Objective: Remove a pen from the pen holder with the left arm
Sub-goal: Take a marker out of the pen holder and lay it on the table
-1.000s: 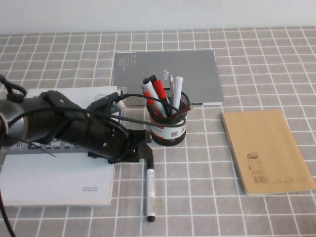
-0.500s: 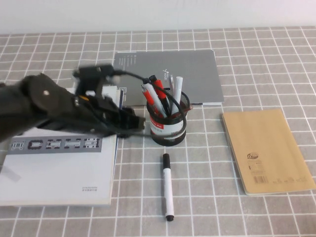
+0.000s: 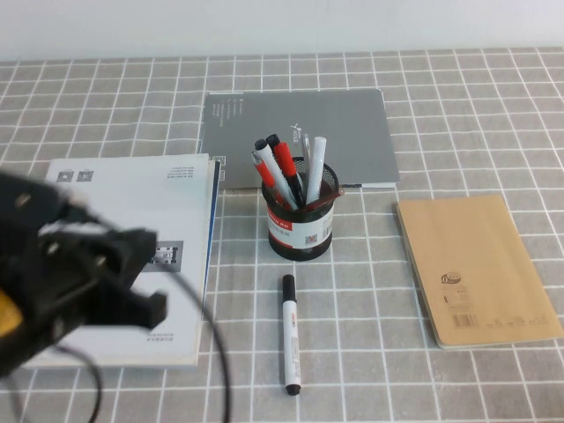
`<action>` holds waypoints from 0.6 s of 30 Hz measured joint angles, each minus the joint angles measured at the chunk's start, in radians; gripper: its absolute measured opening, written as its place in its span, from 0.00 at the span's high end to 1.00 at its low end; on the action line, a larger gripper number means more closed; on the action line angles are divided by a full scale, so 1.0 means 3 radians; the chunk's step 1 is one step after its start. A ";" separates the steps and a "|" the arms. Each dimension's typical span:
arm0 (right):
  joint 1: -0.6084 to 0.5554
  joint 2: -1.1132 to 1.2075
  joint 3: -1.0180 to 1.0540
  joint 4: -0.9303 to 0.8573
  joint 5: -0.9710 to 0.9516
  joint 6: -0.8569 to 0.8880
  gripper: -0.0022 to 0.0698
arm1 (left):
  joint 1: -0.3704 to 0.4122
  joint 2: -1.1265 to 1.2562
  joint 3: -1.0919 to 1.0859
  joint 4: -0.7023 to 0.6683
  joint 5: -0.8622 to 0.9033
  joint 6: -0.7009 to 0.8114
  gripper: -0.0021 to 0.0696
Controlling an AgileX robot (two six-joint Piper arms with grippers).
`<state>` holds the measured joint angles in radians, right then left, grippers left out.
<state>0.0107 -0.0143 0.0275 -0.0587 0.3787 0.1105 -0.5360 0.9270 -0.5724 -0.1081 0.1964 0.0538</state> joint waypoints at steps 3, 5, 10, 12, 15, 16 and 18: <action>0.0000 0.0000 0.0000 -0.0005 0.0000 0.0000 0.99 | 0.0000 -0.0340 0.0134 0.0042 0.0228 -0.0104 0.97; 0.0000 0.0000 0.0000 -0.0005 0.0000 0.0000 0.99 | 0.0000 -0.0525 0.0183 0.0062 0.0469 -0.0126 0.97; 0.0000 0.0000 0.0000 -0.0005 0.0000 0.0000 0.99 | 0.0000 -0.0684 0.0220 0.0077 0.0972 -0.0142 0.97; 0.0000 0.0000 0.0000 -0.0005 0.0000 0.0000 0.99 | 0.0000 -0.0684 0.0220 0.0084 0.1071 -0.0147 0.97; 0.0000 0.0000 0.0000 -0.0005 0.0000 0.0000 0.99 | 0.0000 -0.0677 0.0220 0.0101 0.1154 -0.0155 0.97; 0.0000 0.0000 0.0000 -0.0005 0.0000 0.0000 0.99 | 0.0000 -0.0677 0.0220 0.0139 0.1171 -0.0155 0.97; 0.0000 0.0000 0.0000 -0.0005 0.0000 0.0000 0.99 | 0.0000 -0.0677 0.0220 0.0315 0.1184 -0.0155 0.97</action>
<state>0.0107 -0.0143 0.0275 -0.0603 0.3787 0.1105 -0.5360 0.7239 -0.5065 -0.0136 0.5518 0.0073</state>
